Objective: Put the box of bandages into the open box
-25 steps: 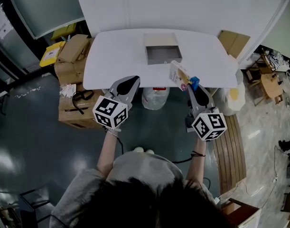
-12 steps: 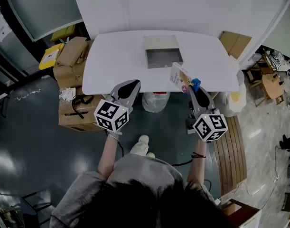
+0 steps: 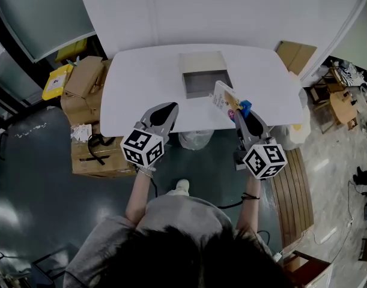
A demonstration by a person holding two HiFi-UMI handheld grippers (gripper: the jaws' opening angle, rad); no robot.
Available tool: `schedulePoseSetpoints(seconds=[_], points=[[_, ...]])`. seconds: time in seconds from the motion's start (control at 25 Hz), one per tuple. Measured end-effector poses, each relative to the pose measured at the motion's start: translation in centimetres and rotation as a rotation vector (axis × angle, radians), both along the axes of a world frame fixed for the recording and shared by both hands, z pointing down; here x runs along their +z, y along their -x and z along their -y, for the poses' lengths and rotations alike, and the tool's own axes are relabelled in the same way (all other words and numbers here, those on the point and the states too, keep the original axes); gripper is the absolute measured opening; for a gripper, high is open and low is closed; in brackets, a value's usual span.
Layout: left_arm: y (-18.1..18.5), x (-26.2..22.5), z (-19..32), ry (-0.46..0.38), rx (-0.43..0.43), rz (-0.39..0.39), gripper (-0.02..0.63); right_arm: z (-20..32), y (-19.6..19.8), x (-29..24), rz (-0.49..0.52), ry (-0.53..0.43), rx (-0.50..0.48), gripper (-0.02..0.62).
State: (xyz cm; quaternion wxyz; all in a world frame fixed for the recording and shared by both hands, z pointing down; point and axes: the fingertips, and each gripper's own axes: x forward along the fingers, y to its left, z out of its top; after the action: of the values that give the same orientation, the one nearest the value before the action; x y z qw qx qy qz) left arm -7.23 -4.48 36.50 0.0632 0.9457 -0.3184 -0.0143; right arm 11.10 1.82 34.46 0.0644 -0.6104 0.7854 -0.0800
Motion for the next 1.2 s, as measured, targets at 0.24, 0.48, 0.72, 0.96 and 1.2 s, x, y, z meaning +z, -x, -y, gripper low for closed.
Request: schedulePoseSetpoints(seconds=[0.24, 0.48, 0.72, 0.96, 1.2], points=[[-0.7, 0.2, 2.0, -0.004, 0.032, 0.0, -0.012, 2.1, -0.3, 0.3, 0.005, 0.0, 0.018, 0.101], [-0.7, 0.8, 3.9, 0.006, 0.048, -0.001, -0.012, 4.2, 0.0, 0.7, -0.003, 0.011, 0.025, 0.101], [-1.0, 1.5, 5.5, 0.024, 0.052, -0.01, -0.012, 5.4, -0.5, 1.0, -0.006, 0.026, 0.034, 0.101], [-1.9, 2.1, 6.8, 0.048, 0.053, -0.009, -0.012, 7.2, -1.3, 1.4, 0.001, 0.047, 0.028, 0.101], [-3.3, 2.5, 9.1, 0.082, 0.025, -0.004, -0.012, 10.0, -2.5, 2.0, 0.016, 0.079, -0.014, 0.101]])
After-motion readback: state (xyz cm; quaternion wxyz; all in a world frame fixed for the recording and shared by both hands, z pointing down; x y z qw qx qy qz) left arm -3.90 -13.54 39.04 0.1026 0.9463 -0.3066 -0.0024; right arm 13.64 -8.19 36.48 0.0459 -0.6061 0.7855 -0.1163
